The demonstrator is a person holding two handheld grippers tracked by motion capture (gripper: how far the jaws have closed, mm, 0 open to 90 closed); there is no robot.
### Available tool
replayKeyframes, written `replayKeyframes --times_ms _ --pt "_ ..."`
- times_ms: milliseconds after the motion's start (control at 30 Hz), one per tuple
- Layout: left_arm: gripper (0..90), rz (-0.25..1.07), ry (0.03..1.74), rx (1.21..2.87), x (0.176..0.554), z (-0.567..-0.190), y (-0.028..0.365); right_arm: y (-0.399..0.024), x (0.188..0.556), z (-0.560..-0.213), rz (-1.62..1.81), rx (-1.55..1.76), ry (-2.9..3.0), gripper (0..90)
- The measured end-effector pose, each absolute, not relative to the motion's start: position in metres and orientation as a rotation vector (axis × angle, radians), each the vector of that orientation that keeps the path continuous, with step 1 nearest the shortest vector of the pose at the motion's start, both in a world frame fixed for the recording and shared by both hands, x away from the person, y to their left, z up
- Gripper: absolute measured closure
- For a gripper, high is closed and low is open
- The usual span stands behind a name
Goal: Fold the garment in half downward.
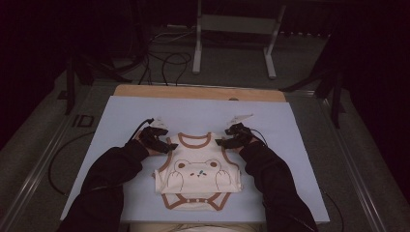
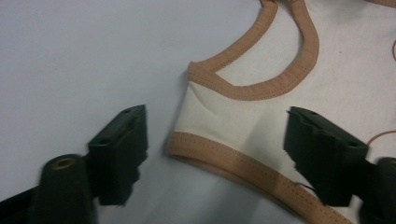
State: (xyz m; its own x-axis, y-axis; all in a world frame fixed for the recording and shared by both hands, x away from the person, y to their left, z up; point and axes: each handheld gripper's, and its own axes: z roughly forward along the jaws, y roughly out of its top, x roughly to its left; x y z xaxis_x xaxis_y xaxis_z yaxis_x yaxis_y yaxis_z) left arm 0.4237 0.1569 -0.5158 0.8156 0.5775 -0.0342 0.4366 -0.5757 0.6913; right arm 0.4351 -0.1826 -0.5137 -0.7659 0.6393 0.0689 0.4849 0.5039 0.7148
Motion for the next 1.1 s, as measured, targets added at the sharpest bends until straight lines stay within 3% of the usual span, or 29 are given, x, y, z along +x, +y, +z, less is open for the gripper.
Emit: replayKeyframes --times_ms 400,733,1100 --pt "38.7 0.268 0.735 2.318 0.426 -0.521 0.149 -0.179 0.438 -0.523 1.053 0.973 2.542 42.4" --pt "52.2 0.221 0.771 2.328 0.426 -0.518 0.144 -0.172 0.432 -0.520 1.010 0.907 2.572 64.4" --pt "78.3 0.186 0.781 2.340 0.427 -0.515 0.140 -0.166 0.428 -0.518 0.988 0.877 2.603 80.2"
